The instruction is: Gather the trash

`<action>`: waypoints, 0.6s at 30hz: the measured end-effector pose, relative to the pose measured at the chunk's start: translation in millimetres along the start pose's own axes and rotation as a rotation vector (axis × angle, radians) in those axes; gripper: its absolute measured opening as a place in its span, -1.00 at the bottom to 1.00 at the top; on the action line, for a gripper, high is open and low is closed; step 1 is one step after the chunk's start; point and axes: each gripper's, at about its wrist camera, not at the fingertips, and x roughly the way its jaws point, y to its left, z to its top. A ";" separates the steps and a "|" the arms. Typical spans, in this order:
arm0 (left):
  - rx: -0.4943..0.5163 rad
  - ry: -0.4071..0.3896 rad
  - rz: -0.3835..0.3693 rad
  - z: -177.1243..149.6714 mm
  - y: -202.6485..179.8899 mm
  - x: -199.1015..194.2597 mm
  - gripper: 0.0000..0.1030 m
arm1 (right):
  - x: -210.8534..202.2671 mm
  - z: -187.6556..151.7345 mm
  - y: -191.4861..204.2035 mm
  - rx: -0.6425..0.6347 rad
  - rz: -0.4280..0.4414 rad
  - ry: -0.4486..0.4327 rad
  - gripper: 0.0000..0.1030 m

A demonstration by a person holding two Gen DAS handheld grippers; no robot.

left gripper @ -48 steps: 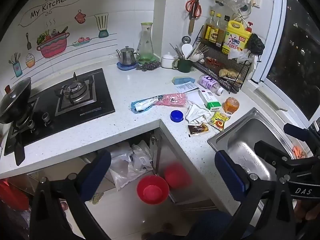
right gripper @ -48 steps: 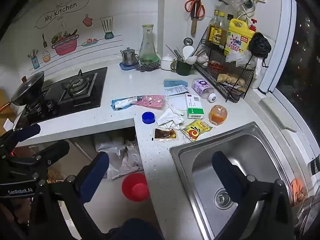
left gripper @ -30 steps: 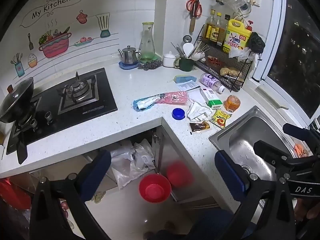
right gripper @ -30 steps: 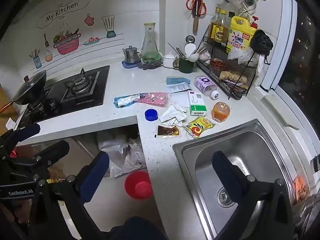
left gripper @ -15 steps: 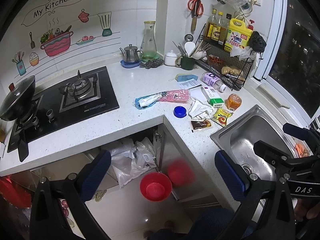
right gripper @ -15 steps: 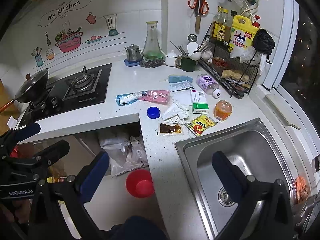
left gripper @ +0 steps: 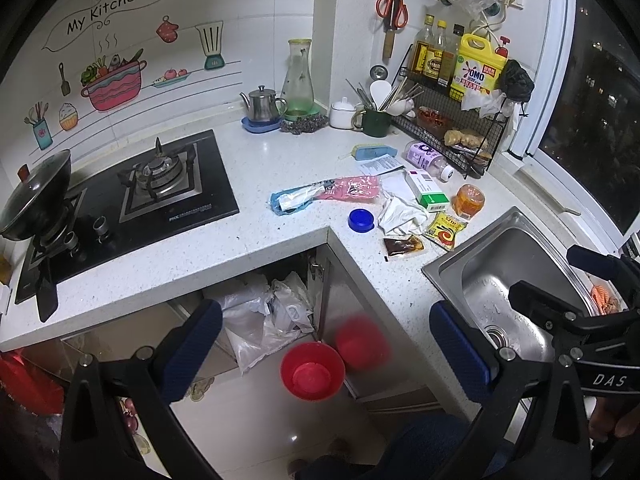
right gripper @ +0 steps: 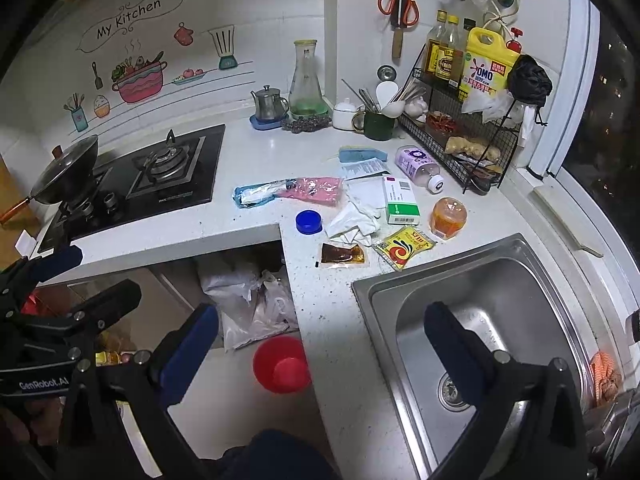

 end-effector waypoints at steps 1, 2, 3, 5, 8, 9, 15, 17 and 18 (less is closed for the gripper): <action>0.001 0.001 -0.001 -0.2 0.3 0.0 1.00 | 0.0 0.0 0.0 -0.002 0.001 0.001 0.99; 0.002 0.001 0.000 -0.2 0.0 0.2 1.00 | 0.2 0.0 -0.1 -0.002 0.001 0.002 0.99; 0.002 0.000 0.002 -0.3 -0.7 0.3 1.00 | 0.5 0.3 -0.2 -0.002 0.001 0.003 0.99; 0.006 0.001 0.007 -0.4 -1.1 0.7 1.00 | 1.1 0.6 -0.1 -0.004 0.004 0.005 0.99; 0.006 0.001 0.008 -0.3 -1.4 1.1 1.00 | 1.7 1.1 0.3 -0.005 0.006 0.006 0.99; 0.006 0.001 0.010 -0.4 -1.4 1.2 1.00 | 1.8 1.3 0.2 -0.005 0.006 0.006 0.99; 0.005 0.004 0.012 0.0 -1.1 1.3 1.00 | 2.1 1.5 -0.6 -0.007 0.005 0.009 0.99; 0.008 0.007 0.014 0.1 -0.1 1.4 1.00 | 1.8 1.0 -0.3 -0.006 0.005 0.008 0.99; 0.009 0.008 0.016 0.3 -0.3 1.4 1.00 | 2.0 1.3 0.3 -0.006 0.004 0.007 0.99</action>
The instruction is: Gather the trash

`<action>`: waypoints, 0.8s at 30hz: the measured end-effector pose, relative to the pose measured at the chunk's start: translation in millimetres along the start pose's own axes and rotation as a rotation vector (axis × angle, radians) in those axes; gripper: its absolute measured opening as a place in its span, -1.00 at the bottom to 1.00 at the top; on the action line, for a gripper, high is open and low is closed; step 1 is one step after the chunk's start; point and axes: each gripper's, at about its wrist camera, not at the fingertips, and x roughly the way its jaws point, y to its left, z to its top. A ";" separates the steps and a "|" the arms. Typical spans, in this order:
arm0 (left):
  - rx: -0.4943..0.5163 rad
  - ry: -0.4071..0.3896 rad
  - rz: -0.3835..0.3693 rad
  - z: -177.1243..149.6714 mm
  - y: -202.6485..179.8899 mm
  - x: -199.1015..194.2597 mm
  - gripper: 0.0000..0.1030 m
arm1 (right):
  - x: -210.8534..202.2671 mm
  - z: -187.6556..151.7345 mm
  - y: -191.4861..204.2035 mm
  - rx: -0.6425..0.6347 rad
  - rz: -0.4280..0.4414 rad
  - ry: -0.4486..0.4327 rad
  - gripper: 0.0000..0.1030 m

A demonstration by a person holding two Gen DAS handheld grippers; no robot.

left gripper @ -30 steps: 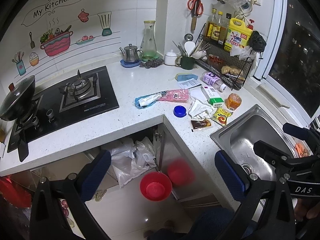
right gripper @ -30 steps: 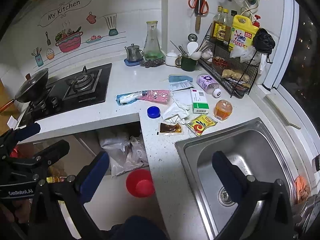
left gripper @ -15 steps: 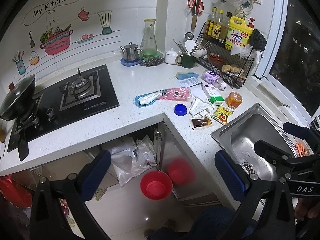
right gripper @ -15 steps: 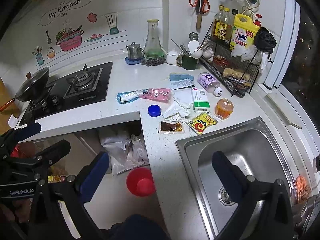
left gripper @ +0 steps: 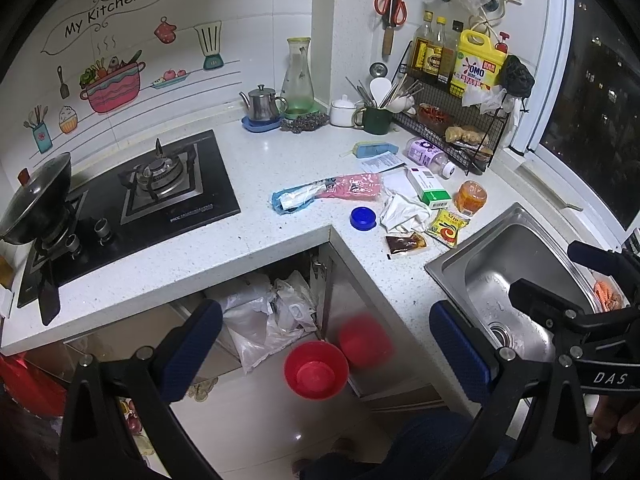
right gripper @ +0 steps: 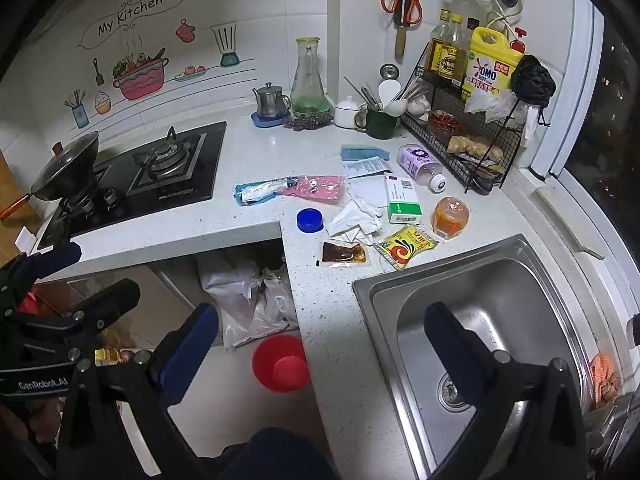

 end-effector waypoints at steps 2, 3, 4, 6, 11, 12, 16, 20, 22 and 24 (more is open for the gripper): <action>-0.001 0.000 0.000 0.6 -0.1 -0.1 1.00 | 0.2 0.1 -0.6 0.000 0.000 0.002 0.99; 0.001 0.000 -0.001 0.3 -0.5 0.1 1.00 | 0.5 0.4 -0.9 0.001 0.001 0.002 0.99; 0.001 0.000 -0.001 0.5 -0.7 0.3 1.00 | 0.6 0.7 -1.3 0.002 0.003 0.002 0.99; 0.004 0.001 -0.003 1.6 -0.9 0.8 1.00 | 0.5 0.7 -1.8 0.002 0.002 0.001 0.99; 0.021 -0.002 -0.020 6.8 -7.5 0.8 1.00 | 1.0 1.4 -2.2 -0.007 0.006 0.007 0.99; 0.027 -0.005 -0.021 7.4 -9.2 0.6 1.00 | 0.9 1.8 -2.2 -0.013 0.006 0.006 0.99; 0.043 -0.007 -0.027 14.8 -11.6 4.1 1.00 | 3.0 4.9 -5.0 -0.011 0.005 0.005 0.99; 0.061 -0.004 -0.032 24.0 -12.5 11.8 1.00 | 7.7 8.7 -8.3 0.000 0.013 0.007 0.99; 0.069 0.003 -0.036 29.7 -12.4 18.3 1.00 | 12.0 11.6 -9.7 0.003 0.012 0.011 0.99; 0.069 0.017 -0.045 35.4 -11.5 25.7 1.00 | 16.0 15.0 -11.7 0.007 0.011 0.014 0.99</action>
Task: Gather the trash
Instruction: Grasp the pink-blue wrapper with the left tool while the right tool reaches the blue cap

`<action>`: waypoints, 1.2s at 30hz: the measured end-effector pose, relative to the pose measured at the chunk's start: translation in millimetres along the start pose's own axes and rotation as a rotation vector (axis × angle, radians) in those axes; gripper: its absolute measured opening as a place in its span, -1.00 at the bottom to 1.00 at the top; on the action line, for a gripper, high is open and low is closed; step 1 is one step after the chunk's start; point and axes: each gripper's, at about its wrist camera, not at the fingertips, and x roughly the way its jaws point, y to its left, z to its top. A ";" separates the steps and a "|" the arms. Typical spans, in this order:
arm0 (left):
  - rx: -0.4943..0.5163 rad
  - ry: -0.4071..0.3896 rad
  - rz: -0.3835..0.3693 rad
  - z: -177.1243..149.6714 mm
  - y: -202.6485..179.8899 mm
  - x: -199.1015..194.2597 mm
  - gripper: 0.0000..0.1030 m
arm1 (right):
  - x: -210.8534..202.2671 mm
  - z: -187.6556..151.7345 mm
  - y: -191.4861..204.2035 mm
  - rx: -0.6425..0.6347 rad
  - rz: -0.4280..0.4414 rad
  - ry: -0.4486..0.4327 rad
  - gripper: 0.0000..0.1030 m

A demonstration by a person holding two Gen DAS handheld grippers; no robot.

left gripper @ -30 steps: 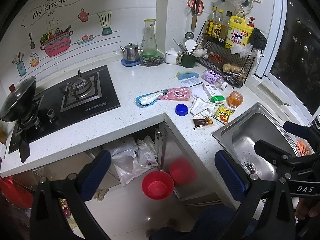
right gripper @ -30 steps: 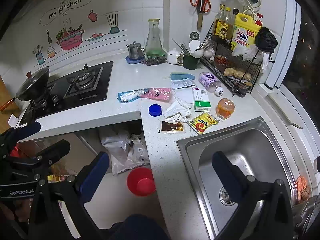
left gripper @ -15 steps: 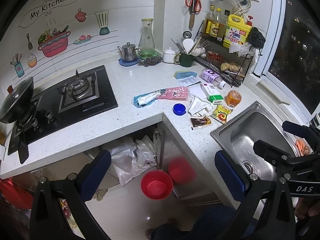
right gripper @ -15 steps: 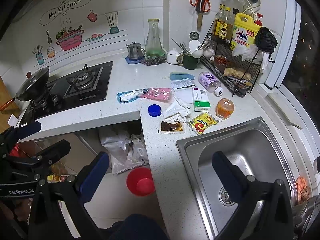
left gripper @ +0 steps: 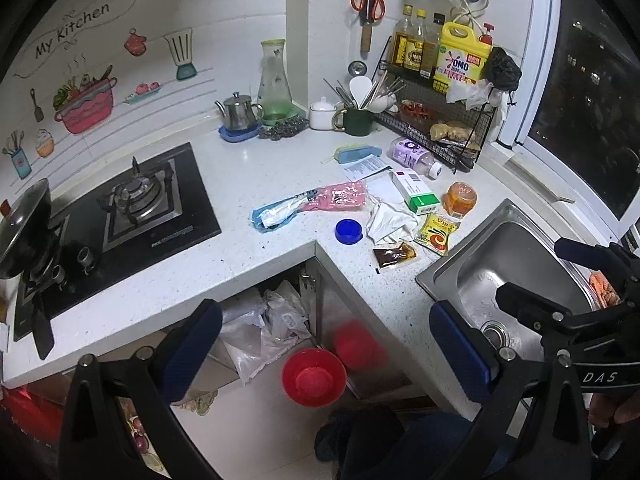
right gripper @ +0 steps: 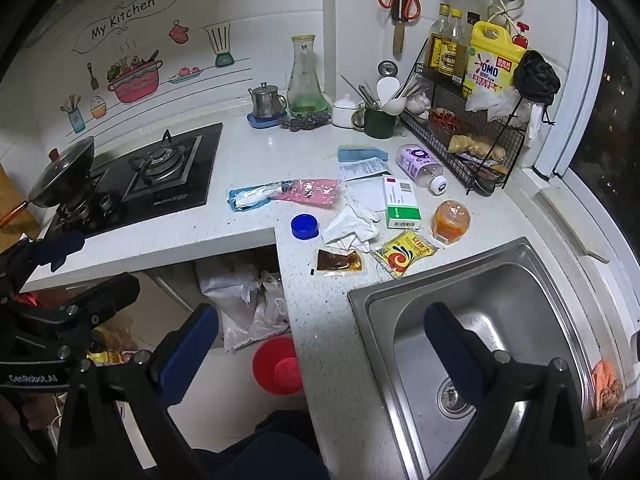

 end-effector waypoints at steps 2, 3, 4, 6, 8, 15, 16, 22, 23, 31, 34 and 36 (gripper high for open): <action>0.016 0.010 -0.012 7.5 1.3 10.1 1.00 | 6.0 3.2 -2.3 0.007 0.000 0.005 0.99; 0.027 0.018 -0.013 10.9 2.1 15.6 1.00 | 9.5 5.0 -3.4 0.009 0.001 0.007 0.99; 0.045 0.028 -0.017 16.6 2.4 22.9 1.00 | 13.8 7.0 -4.2 0.009 0.000 0.014 0.99; 0.073 0.046 -0.030 25.1 2.8 33.5 1.00 | 21.8 12.1 -6.5 0.010 -0.001 0.025 0.99; 0.121 0.061 -0.041 37.8 2.1 46.7 1.00 | 30.2 19.0 -11.1 0.027 0.001 0.033 0.99; 0.232 0.112 -0.064 83.6 7.1 101.5 1.00 | 78.5 49.3 -30.7 0.089 0.001 0.100 0.99; 0.251 0.122 -0.068 91.3 8.9 112.2 1.00 | 85.5 53.6 -33.7 0.098 0.000 0.111 0.99; 0.338 0.198 -0.108 126.4 18.8 167.5 1.00 | 125.5 80.7 -48.0 0.128 -0.017 0.161 0.99; 0.354 0.212 -0.110 131.1 20.9 177.9 1.00 | 132.7 84.6 -49.6 0.130 -0.019 0.171 0.99; 0.409 0.324 -0.146 156.5 40.8 250.3 1.00 | 189.6 103.2 -58.5 0.160 -0.016 0.268 1.00; 0.447 0.365 -0.152 158.1 45.3 275.6 1.00 | 205.9 105.8 -58.7 0.155 -0.007 0.297 1.00; 0.477 0.395 -0.171 155.7 47.7 291.2 1.00 | 218.7 105.6 -59.4 0.143 -0.008 0.320 1.00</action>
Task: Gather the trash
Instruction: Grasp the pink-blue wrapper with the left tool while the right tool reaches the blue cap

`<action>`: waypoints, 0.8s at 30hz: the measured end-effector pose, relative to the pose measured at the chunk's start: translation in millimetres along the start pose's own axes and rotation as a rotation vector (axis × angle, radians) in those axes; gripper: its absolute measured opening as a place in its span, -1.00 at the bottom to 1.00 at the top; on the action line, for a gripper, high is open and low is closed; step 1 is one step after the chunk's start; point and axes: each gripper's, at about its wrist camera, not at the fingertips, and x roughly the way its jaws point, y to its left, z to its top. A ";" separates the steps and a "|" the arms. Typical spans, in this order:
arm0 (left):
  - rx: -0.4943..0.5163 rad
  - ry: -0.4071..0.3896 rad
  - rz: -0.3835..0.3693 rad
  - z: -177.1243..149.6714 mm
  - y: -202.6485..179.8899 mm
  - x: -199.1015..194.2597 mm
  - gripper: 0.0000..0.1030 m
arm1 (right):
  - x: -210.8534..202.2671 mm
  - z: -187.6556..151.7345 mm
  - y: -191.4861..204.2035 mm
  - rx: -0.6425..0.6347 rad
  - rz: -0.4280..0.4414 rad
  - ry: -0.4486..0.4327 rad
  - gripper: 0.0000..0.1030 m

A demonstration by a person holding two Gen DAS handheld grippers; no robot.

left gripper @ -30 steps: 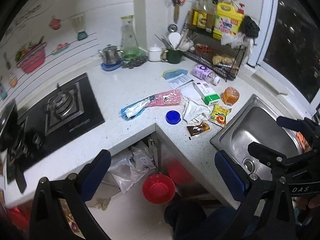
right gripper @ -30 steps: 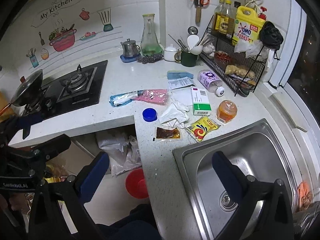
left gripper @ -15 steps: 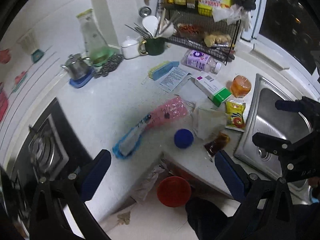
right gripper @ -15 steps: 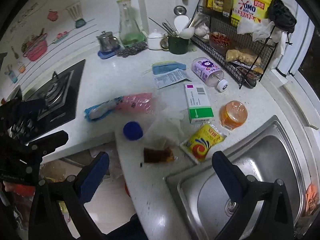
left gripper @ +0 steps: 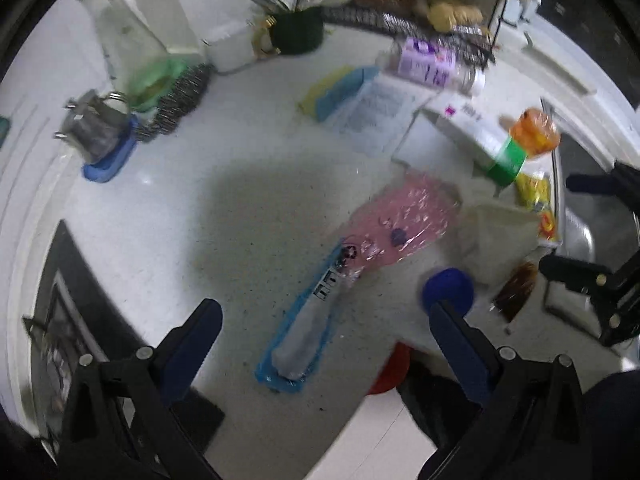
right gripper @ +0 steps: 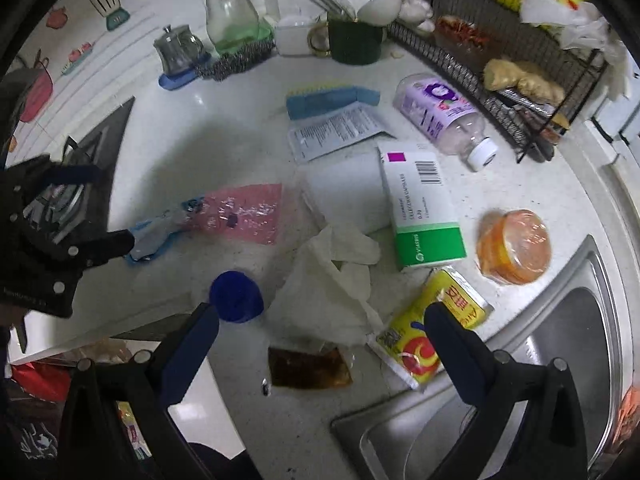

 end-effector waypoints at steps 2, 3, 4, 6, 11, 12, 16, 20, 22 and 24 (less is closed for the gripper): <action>0.036 0.032 -0.021 0.6 3.5 16.9 1.00 | 10.2 3.9 -2.6 -0.002 0.006 0.019 1.00; 0.052 0.047 -0.020 0.9 4.8 25.9 1.00 | 13.7 4.7 -3.3 -0.001 0.009 0.027 1.00; 0.065 0.060 -0.021 1.6 7.0 34.5 1.00 | 17.6 6.1 -4.4 -0.001 0.010 0.033 1.00; 0.077 0.087 -0.022 3.1 11.6 49.1 1.00 | 22.9 8.2 -6.3 0.000 0.006 0.042 1.00; 0.077 0.110 -0.037 8.0 15.1 76.7 1.00 | 31.6 11.3 -9.5 -0.002 0.004 0.050 1.00; 0.081 0.108 -0.045 8.5 14.7 79.0 1.00 | 33.2 10.9 -10.2 -0.003 0.003 0.053 1.00; 0.081 0.092 -0.066 11.3 13.2 82.9 0.71 | 41.0 10.3 -11.7 -0.005 0.005 0.068 1.00; 0.086 0.069 -0.075 13.8 9.9 75.4 0.16 | 45.4 14.2 -11.2 -0.001 0.010 0.076 1.00; 0.079 0.059 -0.084 11.9 7.3 67.4 -0.39 | 42.8 15.7 -11.4 0.000 0.007 0.071 1.00; 0.054 0.058 -0.101 8.3 7.3 61.1 -0.60 | 40.5 16.8 -11.7 0.005 0.013 0.069 1.00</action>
